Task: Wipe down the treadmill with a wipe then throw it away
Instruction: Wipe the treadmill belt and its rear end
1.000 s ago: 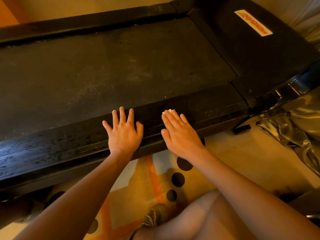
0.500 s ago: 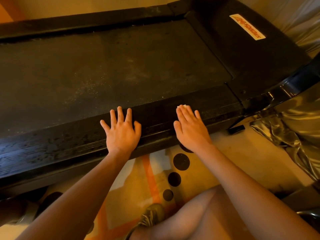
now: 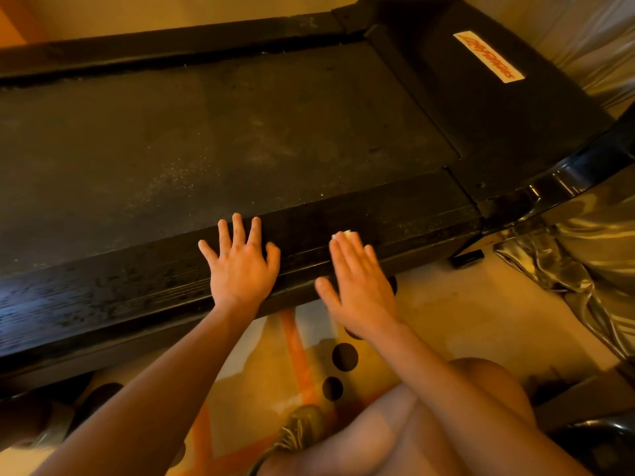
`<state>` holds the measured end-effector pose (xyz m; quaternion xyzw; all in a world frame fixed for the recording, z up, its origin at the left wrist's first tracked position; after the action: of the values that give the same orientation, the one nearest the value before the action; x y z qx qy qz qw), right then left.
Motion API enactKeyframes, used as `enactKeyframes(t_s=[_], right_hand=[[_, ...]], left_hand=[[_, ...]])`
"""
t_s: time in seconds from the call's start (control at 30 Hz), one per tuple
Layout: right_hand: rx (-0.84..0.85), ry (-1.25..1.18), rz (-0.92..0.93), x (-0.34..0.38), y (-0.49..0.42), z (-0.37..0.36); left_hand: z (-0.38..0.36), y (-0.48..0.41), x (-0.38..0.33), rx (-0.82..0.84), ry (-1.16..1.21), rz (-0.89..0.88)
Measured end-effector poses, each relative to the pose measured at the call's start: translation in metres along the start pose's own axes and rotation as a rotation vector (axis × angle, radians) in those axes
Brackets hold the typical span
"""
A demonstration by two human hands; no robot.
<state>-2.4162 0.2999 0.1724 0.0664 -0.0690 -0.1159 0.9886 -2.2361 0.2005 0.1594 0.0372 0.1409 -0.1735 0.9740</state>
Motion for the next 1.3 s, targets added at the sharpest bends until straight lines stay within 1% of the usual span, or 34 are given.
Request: enactKeyframes(t_s=[0.07, 0.1, 0.23, 0.27, 0.37, 0.43, 0.53, 0.6, 0.7, 0.73, 0.77, 0.83, 0.9, 0.93, 0.97, 1.07, 1.1, 1.13, 1.23, 1.27, 1.3], right_hand=[[0.008, 0.016, 0.059, 0.003, 0.003, -0.002], [-0.008, 0.018, 0.050, -0.004, -0.004, 0.002], [-0.043, 0.019, -0.090, -0.032, -0.027, 0.017], [-0.054, 0.015, -0.076, -0.025, -0.022, 0.015], [-0.027, 0.024, 0.067, -0.002, 0.005, -0.004], [-0.030, 0.058, 0.101, -0.013, 0.003, -0.005], [-0.059, 0.071, -0.030, -0.044, -0.022, 0.010], [-0.036, 0.077, -0.070, -0.037, -0.021, 0.010], [0.020, 0.045, 0.061, 0.006, 0.003, -0.002], [0.033, 0.038, 0.083, 0.010, 0.002, -0.002], [0.029, 0.039, 0.078, 0.007, -0.007, 0.001], [-0.005, 0.050, -0.018, -0.012, -0.041, 0.015], [0.007, 0.052, -0.123, -0.031, -0.072, 0.030], [0.016, 0.049, -0.132, -0.029, -0.078, 0.032], [0.022, 0.049, -0.095, -0.020, -0.077, 0.031], [0.063, 0.047, 0.100, 0.014, -0.058, 0.022], [0.069, 0.055, 0.120, 0.013, -0.059, 0.021], [0.064, 0.058, 0.095, 0.006, -0.066, 0.023], [0.044, 0.033, -0.126, -0.030, -0.100, 0.038], [0.037, 0.033, -0.164, -0.029, -0.101, 0.040], [0.032, 0.032, -0.144, -0.018, -0.097, 0.038]], left_hand=[[0.000, 0.000, 0.001, 0.004, -0.003, 0.003], [-0.001, 0.000, 0.001, 0.007, -0.004, 0.001], [-0.002, -0.001, 0.001, 0.008, -0.004, -0.005], [-0.002, -0.001, 0.001, 0.007, -0.002, -0.002], [0.000, -0.001, 0.001, 0.006, -0.002, 0.003], [-0.001, 0.000, 0.001, 0.006, 0.001, 0.000], [-0.002, -0.001, 0.001, 0.011, -0.003, -0.005], [-0.002, -0.001, 0.000, 0.008, -0.003, -0.006], [-0.001, -0.001, 0.001, 0.003, 0.003, 0.001], [-0.002, -0.001, 0.001, 0.002, 0.003, 0.001], [-0.002, -0.001, 0.001, 0.000, 0.003, -0.001], [-0.003, -0.001, 0.001, -0.003, 0.000, -0.002], [-0.002, -0.002, 0.001, -0.001, -0.001, -0.002], [-0.002, -0.001, 0.001, -0.001, 0.000, -0.001], [-0.001, -0.001, 0.001, -0.003, 0.003, 0.003], [0.000, -0.001, 0.001, -0.002, -0.003, 0.017], [-0.001, 0.000, 0.001, 0.001, -0.007, 0.018], [-0.001, 0.000, 0.001, 0.003, -0.007, 0.015], [-0.001, -0.001, 0.000, 0.004, 0.002, 0.005], [-0.001, -0.001, 0.000, 0.001, 0.002, 0.004], [0.000, -0.001, 0.000, 0.000, 0.002, 0.006]])
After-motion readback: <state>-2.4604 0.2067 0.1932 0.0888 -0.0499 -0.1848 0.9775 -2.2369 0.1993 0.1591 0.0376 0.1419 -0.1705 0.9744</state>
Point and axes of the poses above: each hand's wrist, its own y-axis away from the middle knuckle, its own z-axis out of the back of the hand, x = y × z, the point moved 8 cm from there along -y, towards the middle knuckle, and after that the axes turned 9 degrees about -z, right-handed, at the moved point
